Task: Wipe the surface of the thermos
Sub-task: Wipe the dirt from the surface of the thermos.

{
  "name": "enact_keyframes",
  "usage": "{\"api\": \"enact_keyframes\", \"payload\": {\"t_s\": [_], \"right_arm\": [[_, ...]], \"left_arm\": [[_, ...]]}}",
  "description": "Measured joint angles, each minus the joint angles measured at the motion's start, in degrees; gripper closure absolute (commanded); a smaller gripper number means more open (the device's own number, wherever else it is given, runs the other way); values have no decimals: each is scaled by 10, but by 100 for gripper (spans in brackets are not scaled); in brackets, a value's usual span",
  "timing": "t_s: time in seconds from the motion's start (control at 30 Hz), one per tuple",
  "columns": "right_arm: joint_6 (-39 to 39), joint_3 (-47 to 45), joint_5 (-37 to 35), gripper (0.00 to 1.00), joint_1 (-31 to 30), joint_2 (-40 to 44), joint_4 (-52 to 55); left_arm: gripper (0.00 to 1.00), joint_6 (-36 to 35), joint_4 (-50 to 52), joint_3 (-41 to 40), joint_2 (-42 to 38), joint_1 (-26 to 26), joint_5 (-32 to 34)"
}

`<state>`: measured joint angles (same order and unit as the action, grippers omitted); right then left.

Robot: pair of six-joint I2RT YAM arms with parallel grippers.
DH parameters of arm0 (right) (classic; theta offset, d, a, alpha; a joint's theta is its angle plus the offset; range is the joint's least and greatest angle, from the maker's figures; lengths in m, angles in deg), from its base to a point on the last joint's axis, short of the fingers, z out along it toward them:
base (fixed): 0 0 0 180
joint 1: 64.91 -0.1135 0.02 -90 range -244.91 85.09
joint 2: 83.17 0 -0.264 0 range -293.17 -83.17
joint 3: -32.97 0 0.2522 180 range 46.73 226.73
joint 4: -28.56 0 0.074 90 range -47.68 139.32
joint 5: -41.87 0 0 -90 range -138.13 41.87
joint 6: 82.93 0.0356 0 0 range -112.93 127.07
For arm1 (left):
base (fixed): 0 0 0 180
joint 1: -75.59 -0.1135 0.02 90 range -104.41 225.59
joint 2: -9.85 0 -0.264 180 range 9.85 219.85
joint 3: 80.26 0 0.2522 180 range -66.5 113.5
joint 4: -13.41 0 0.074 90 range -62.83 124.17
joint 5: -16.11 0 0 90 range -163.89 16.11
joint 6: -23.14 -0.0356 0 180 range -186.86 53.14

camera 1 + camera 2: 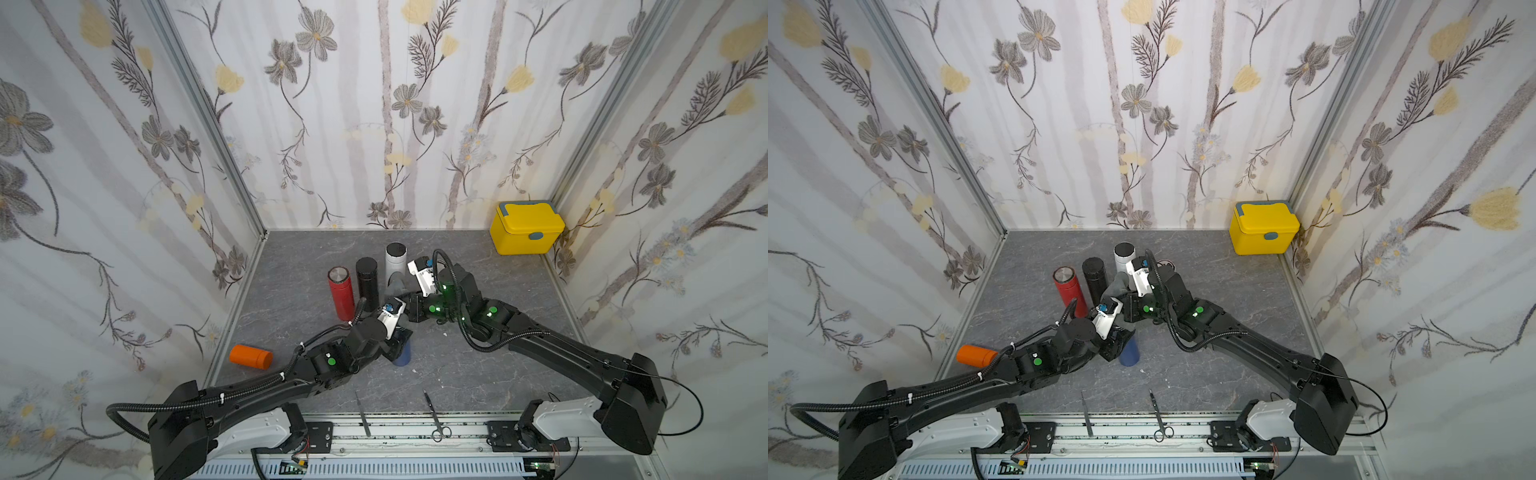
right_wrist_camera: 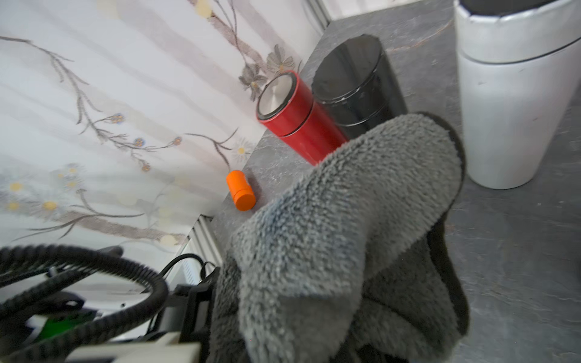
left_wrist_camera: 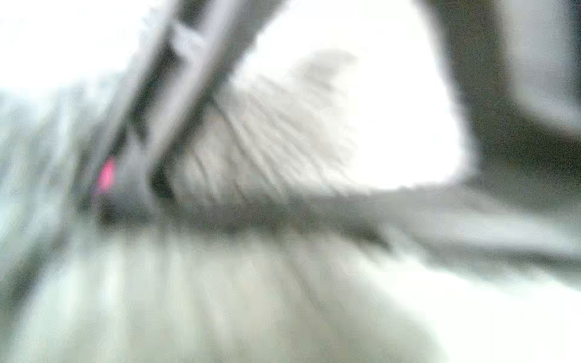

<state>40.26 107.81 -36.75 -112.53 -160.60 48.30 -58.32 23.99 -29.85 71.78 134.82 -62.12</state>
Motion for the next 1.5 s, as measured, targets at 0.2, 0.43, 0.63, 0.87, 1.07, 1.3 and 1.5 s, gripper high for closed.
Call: {"api": "enact_keyframes", "payload": {"t_s": [0.2,0.43,0.63,0.87,1.07,1.3,1.5], "right_arm": [[-27,-11,-179,100,-36,56,88],[-46,-54,-131,100,-83,139,26],[-43,-49,-81,100,-82,72,-17],[-37,-31,-90,100,-72,13,-48],[-39,-36,-196,100,-74,46,-8],[-48,-88,-98,100,-94,118,-35],[-48,-84,-70,100,-95,82,-56]], "left_arm": [[100,-6,-2,-10,-14,2,-4],[100,-6,-8,-10,-9,2,-4],[100,-5,-10,-10,-8,2,1],[100,27,-6,-9,-8,0,24],[100,-3,-7,-9,-7,2,9],[100,-10,-2,-6,-8,2,4],[100,1,5,0,-3,1,13]]}}
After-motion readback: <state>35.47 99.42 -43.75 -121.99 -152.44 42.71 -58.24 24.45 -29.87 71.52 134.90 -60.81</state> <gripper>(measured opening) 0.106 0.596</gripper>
